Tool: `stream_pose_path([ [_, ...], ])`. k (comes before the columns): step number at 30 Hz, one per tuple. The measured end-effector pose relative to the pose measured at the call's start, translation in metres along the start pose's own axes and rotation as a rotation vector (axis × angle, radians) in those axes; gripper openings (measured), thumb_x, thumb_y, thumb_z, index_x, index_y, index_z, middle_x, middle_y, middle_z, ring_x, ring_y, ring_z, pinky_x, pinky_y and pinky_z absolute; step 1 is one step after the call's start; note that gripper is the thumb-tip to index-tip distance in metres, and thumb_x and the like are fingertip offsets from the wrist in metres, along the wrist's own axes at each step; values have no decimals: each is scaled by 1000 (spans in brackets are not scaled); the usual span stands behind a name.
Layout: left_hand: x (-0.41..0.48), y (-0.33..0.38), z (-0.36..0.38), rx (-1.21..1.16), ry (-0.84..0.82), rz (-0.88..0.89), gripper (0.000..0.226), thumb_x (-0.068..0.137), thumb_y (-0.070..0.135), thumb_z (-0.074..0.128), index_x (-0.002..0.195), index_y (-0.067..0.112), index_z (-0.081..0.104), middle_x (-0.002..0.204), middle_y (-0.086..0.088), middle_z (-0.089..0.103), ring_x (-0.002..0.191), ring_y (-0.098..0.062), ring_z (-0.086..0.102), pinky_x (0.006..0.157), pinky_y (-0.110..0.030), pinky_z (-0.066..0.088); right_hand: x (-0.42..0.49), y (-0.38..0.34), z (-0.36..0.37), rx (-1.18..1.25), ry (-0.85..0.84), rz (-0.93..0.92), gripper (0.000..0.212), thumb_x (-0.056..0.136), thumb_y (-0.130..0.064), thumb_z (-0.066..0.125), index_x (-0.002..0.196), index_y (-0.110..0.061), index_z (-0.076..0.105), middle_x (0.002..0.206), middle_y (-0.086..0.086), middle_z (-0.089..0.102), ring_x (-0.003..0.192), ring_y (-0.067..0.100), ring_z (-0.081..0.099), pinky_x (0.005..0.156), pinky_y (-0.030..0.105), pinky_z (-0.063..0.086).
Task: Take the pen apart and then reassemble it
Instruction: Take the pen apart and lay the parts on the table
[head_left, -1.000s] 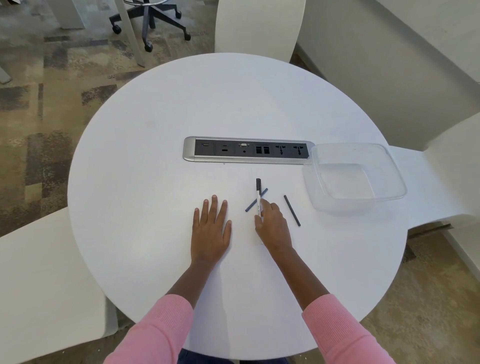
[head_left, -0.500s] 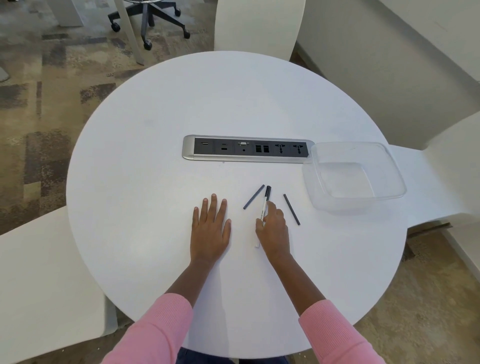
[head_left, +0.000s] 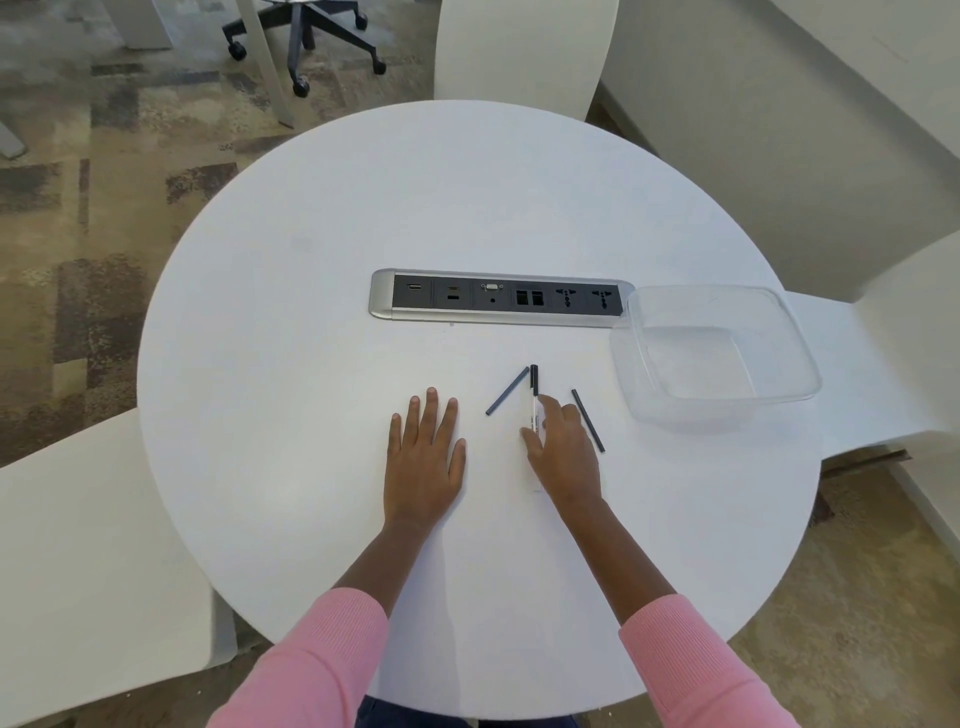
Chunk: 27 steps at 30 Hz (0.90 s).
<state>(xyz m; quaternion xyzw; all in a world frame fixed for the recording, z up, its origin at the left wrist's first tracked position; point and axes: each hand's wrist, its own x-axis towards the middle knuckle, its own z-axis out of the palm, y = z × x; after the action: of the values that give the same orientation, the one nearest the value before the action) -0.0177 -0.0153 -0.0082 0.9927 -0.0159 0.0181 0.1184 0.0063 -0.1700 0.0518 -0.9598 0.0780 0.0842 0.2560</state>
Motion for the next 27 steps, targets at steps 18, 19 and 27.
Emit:
stream_pose_path([
  [18, 0, 0, 0, 1, -12, -1, 52, 89, 32, 32, 136, 12, 46, 143, -14, 44, 131, -32, 42, 108, -43, 19, 37, -13, 3, -386, 13, -541, 30, 53, 15, 70, 74, -4, 61, 66, 13, 60, 52, 28, 56, 37, 19, 26],
  [19, 0, 0, 0, 2, -12, -1, 52, 89, 32, 32, 136, 12, 46, 143, -14, 44, 131, -32, 43, 107, -44, 20, 39, -12, 3, -382, -3, -552, 30, 55, 14, 69, 76, -5, 60, 68, 13, 59, 54, 28, 56, 37, 19, 25],
  [27, 0, -1, 0, 9, -13, -1, 53, 89, 31, 33, 136, 12, 46, 143, -14, 43, 131, -32, 42, 107, -44, 20, 51, -8, 3, -385, -65, -672, 19, 72, 6, 62, 87, -4, 56, 89, 17, 56, 67, 32, 52, 39, 28, 38],
])
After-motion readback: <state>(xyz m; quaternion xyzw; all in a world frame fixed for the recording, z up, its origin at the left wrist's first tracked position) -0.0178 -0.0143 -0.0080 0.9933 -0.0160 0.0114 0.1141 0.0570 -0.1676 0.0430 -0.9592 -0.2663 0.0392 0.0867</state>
